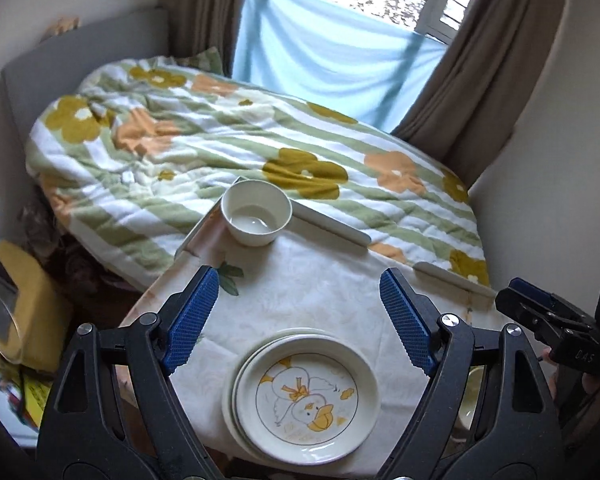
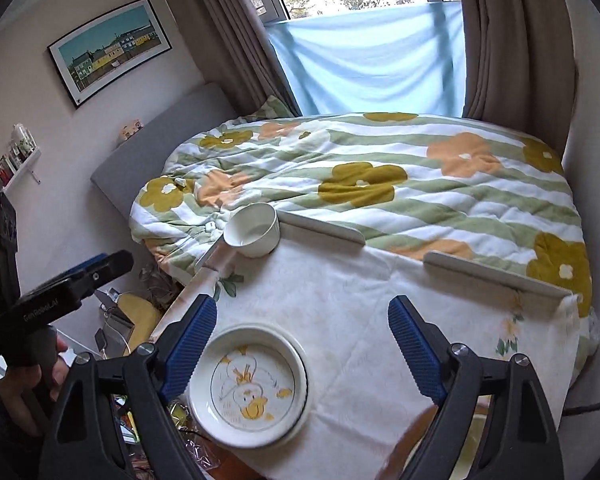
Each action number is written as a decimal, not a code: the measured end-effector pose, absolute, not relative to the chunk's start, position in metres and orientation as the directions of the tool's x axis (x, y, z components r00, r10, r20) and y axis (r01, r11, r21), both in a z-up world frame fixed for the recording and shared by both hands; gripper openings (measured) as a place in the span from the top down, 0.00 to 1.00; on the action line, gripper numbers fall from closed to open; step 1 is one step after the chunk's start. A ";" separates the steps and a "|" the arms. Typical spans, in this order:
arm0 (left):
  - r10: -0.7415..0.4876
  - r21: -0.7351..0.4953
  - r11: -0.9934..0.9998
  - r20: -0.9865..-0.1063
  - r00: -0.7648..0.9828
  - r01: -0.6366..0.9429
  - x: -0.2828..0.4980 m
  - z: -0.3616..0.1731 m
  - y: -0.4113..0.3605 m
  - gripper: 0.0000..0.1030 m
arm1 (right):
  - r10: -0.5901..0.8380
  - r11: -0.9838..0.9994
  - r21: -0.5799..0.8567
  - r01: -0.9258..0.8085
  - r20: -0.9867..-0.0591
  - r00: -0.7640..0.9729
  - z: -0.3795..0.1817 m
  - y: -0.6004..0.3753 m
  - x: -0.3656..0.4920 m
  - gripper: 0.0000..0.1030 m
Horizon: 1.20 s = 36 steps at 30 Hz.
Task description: Organize plates and bowls
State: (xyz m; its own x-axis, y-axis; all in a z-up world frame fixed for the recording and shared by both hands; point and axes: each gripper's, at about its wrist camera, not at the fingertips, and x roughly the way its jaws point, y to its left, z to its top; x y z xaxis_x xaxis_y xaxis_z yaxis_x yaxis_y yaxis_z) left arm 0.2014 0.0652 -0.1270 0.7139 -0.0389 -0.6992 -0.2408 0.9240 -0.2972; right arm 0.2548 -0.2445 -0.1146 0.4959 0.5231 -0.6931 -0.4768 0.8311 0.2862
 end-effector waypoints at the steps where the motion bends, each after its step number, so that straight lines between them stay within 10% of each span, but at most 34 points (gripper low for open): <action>1: -0.041 -0.316 0.911 -0.708 0.705 -0.265 0.209 -0.133 0.078 0.21 | 0.542 0.816 0.299 -0.495 -0.694 0.474 -0.115 -0.231 0.266 0.17; 9: -0.114 -0.414 0.846 -0.757 0.643 -0.337 0.275 -0.200 0.142 0.21 | 0.562 0.788 0.358 -0.501 -0.750 0.348 -0.165 -0.151 0.349 0.17; 12: -0.154 -0.433 0.835 -0.775 0.613 -0.339 0.309 -0.230 0.153 0.42 | 0.557 0.789 0.376 -0.486 -0.772 0.308 -0.188 -0.128 0.378 0.18; 17: -0.208 -0.454 0.815 -0.809 0.550 -0.361 0.358 -0.282 0.170 0.62 | 0.535 0.794 0.387 -0.469 -0.811 0.237 -0.227 -0.088 0.415 0.42; 36: -0.217 -0.428 0.828 -0.840 0.496 -0.362 0.410 -0.325 0.191 0.85 | 0.508 0.804 0.420 -0.422 -0.854 0.117 -0.303 -0.036 0.468 0.83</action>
State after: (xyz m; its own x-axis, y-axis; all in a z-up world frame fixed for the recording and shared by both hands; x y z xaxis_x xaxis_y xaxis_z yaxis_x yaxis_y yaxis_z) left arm 0.4097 0.1907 -0.3253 0.4965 -0.2175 -0.8404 -0.3620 0.8280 -0.4281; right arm 0.4681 -0.0359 -0.3028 0.1172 0.5076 -0.8536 -0.4218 0.8036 0.4199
